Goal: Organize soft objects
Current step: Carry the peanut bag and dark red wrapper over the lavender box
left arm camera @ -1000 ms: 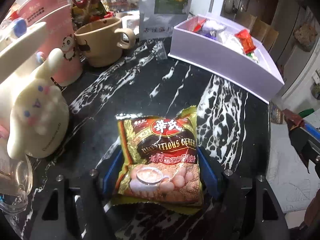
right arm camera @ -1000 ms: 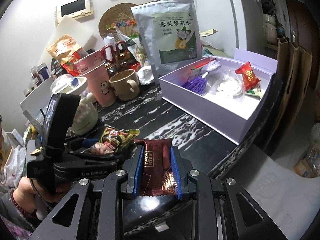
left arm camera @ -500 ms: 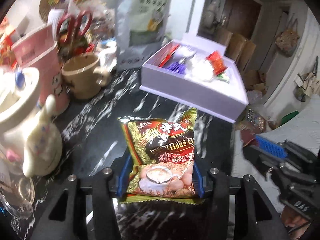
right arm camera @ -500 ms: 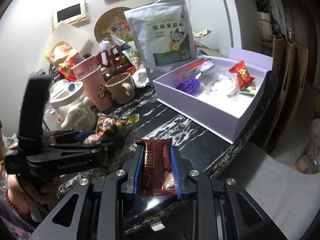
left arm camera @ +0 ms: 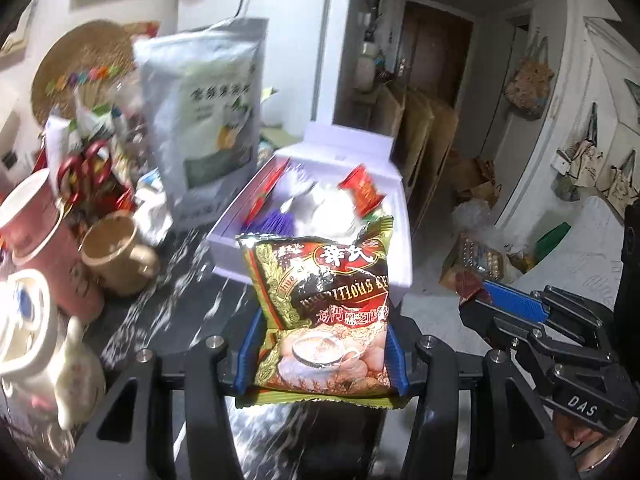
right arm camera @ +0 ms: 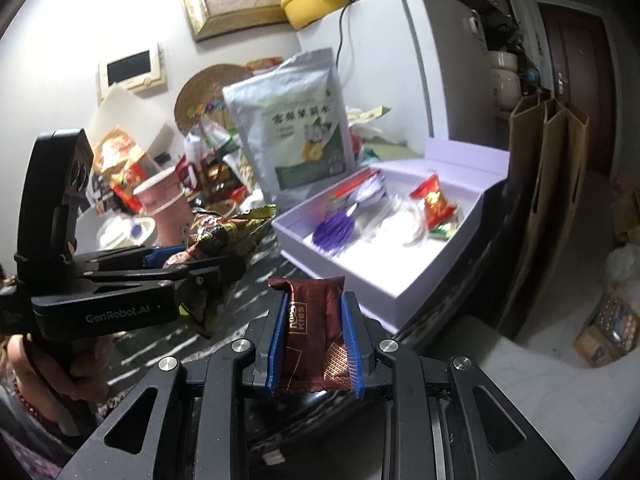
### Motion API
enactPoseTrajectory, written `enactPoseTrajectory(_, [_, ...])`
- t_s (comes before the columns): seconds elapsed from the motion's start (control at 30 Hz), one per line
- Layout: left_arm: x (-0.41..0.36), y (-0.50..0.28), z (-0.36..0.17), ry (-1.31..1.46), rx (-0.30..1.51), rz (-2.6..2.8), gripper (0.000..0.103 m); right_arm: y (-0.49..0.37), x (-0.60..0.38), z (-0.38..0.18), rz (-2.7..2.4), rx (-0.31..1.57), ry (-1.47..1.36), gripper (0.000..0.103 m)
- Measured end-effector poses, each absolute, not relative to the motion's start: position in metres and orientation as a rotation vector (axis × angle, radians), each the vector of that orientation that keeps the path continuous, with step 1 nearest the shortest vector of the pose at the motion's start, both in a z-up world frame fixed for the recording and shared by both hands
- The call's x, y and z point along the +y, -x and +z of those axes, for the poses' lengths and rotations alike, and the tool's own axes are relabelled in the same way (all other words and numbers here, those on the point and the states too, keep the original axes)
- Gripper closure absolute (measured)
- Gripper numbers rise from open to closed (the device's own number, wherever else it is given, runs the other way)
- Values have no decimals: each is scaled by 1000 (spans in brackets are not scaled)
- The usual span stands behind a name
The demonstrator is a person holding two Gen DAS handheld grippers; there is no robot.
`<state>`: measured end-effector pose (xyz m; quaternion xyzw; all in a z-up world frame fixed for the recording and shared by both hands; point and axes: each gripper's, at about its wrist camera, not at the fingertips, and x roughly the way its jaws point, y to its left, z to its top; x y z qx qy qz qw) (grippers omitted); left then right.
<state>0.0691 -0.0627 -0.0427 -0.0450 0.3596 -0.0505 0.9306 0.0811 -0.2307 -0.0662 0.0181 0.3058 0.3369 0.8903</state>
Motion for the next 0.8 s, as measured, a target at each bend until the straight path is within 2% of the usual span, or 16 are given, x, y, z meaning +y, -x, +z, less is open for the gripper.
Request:
enactPoseTrajectory(0.43, [-96,-119,-5,43,646,-168,52,-126,-260,-18,649,504,-21,77])
enactPoseTrajectory(0.8, [-93,-178,15,15,591,-164,52,-178,-257,10,639,451,12,77])
